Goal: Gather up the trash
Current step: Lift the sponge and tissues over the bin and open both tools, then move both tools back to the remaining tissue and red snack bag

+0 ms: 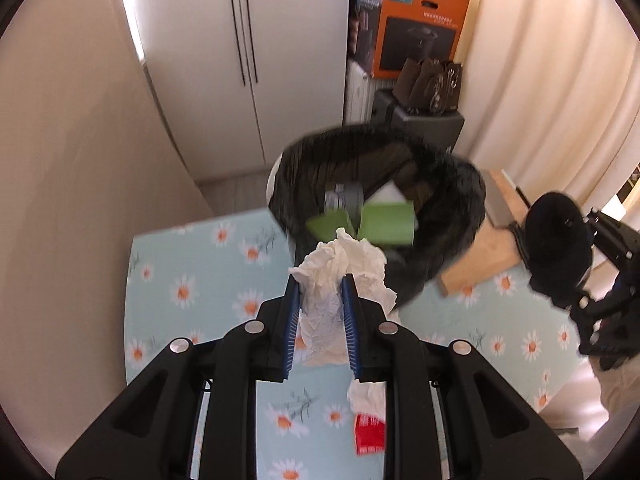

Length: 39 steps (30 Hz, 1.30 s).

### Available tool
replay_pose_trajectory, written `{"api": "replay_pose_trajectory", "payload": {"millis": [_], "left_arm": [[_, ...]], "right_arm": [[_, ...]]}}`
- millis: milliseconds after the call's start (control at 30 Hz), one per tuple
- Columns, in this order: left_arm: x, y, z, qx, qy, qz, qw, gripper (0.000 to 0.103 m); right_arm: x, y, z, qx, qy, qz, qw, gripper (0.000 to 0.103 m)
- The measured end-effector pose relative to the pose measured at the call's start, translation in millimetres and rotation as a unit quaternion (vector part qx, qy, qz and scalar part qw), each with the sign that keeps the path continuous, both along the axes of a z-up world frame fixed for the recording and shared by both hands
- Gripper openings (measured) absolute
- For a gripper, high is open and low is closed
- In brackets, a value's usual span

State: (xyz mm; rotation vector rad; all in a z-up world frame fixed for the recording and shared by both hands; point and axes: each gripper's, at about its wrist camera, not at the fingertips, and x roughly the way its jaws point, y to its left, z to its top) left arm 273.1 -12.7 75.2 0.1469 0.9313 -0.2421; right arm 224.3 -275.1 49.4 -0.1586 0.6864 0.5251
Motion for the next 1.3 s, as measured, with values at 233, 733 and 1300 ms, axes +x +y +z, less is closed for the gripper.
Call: {"api": "replay_pose_trajectory", "payload": {"millis": [233, 733, 1300], "left_arm": [[42.7, -8.8, 7.3, -0.027, -0.033, -0.033, 0.9985, 0.028], [29.6, 26.3, -2.5, -0.012, -0.072, 0.057, 0.9957, 0.096], [-43.9, 42.5, -8.3, 0.010, -0.052, 0.106, 0.9930, 0.097]], "right_arm": [[43.7, 17.3, 7.2, -0.005, -0.018, -0.005, 1.000, 0.067], [62.0, 7.8, -13.2, 0.015, 0.015, -0.062, 0.998, 0.089], [18.4, 30.5, -45.7, 0.013, 0.055, -0.017, 0.998, 0.089]]}}
